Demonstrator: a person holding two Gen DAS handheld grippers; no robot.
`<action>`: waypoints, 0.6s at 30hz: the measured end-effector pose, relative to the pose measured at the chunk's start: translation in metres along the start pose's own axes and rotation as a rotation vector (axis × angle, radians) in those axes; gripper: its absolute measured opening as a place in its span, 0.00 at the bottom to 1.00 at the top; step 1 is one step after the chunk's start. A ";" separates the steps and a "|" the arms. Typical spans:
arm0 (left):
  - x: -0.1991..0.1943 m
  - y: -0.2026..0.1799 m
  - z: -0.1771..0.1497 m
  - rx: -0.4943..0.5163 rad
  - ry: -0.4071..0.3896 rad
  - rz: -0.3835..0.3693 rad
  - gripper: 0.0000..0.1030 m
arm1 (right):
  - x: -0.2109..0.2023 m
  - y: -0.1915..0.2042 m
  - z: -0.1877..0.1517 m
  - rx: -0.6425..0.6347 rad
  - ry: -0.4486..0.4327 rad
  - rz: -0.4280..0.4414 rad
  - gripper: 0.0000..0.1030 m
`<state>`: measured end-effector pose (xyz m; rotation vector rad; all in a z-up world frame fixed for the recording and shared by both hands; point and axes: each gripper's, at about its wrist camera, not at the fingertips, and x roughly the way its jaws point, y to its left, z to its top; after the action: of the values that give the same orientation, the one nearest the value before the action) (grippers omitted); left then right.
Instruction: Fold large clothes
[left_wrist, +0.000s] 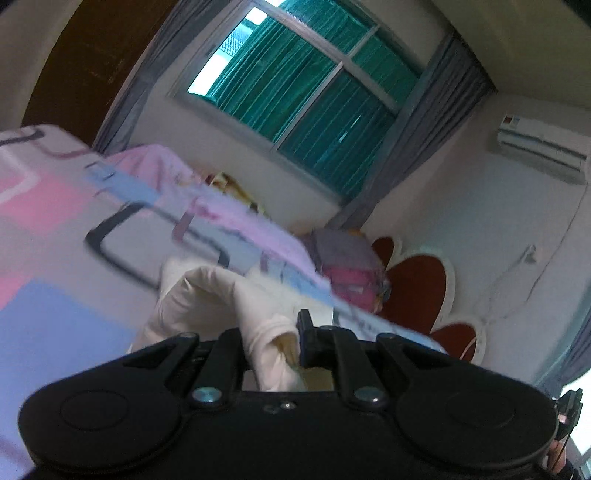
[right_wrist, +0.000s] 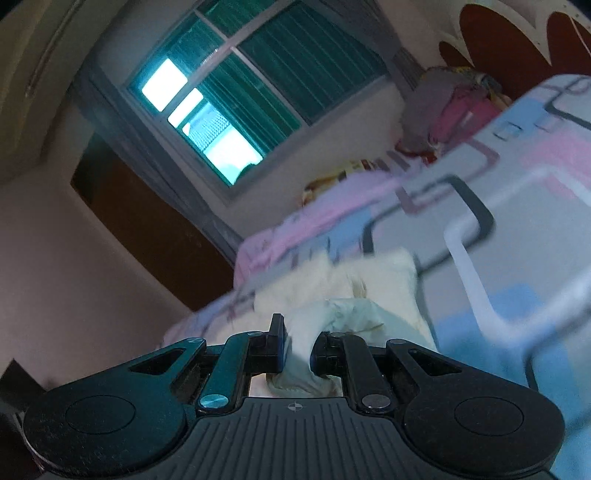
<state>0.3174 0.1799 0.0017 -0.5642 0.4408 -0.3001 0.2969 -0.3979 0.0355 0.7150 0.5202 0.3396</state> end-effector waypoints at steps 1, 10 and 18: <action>0.016 0.001 0.010 -0.001 -0.005 -0.005 0.10 | 0.012 0.000 0.013 -0.004 -0.001 -0.001 0.11; 0.159 0.023 0.070 0.008 0.078 0.037 0.10 | 0.158 -0.045 0.095 0.082 0.064 -0.086 0.11; 0.254 0.075 0.078 -0.010 0.194 0.105 0.24 | 0.247 -0.107 0.100 0.147 0.106 -0.158 0.33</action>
<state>0.5859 0.1768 -0.0630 -0.5215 0.6571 -0.2525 0.5683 -0.4127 -0.0571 0.7958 0.7031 0.1930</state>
